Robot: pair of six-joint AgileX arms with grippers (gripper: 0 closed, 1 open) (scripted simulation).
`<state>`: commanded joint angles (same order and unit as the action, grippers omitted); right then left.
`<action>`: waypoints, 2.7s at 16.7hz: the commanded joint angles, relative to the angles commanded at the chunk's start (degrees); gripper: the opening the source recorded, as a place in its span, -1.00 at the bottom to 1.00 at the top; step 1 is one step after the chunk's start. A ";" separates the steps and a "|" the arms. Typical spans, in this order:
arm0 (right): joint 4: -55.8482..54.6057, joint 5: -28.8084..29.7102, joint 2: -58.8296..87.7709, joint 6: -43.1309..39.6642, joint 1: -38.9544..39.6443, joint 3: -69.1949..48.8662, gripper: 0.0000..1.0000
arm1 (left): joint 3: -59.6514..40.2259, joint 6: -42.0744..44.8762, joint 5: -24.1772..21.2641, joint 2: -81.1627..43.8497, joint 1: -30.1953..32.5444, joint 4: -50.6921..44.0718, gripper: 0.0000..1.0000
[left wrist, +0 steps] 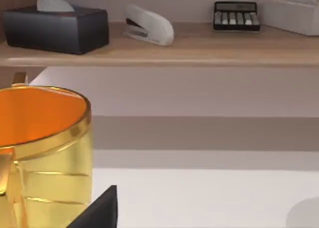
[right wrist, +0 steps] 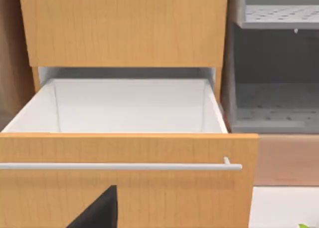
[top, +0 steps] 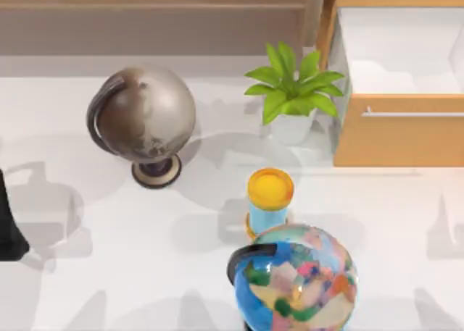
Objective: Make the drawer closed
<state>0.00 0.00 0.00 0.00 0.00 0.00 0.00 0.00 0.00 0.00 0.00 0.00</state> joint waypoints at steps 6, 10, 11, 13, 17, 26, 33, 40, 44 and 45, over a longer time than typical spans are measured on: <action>-4.79 -2.46 6.46 -0.11 -3.05 -3.06 1.00 | 0.00 0.00 0.00 0.00 0.00 0.00 1.00; -13.63 -7.71 20.96 0.13 -8.20 -8.62 1.00 | 0.00 0.00 0.00 0.00 0.00 0.00 1.00; -16.17 -9.26 25.20 0.23 -9.65 -10.21 1.00 | 0.00 0.00 0.00 0.00 0.00 0.00 1.00; -21.19 -12.29 33.73 0.43 -12.51 -13.38 1.00 | 0.00 0.00 0.00 0.00 0.00 0.00 1.00; -29.69 -17.28 48.32 0.73 -17.41 -18.76 1.00 | 0.00 0.00 0.00 0.00 0.00 0.00 1.00; -34.29 -19.75 55.72 0.79 -20.04 -21.53 1.00 | 0.00 0.00 0.00 0.00 0.00 0.00 1.00; -44.80 -16.62 62.78 -11.67 -12.43 -15.20 1.00 | 0.00 0.00 0.00 0.00 0.00 0.00 1.00; -70.32 -6.14 82.30 -44.52 4.25 -5.65 1.00 | 0.00 0.00 0.00 0.00 0.00 0.00 1.00; -83.91 2.55 94.27 -63.00 12.25 -4.01 1.00 | 0.00 0.00 0.00 0.00 0.00 0.00 1.00; -86.77 4.75 97.00 -67.02 13.86 -4.15 1.00 | 0.00 0.00 0.00 0.00 0.00 0.00 1.00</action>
<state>-86.77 4.75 97.00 -67.02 13.86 -4.15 0.00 0.00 0.00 0.00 0.00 0.00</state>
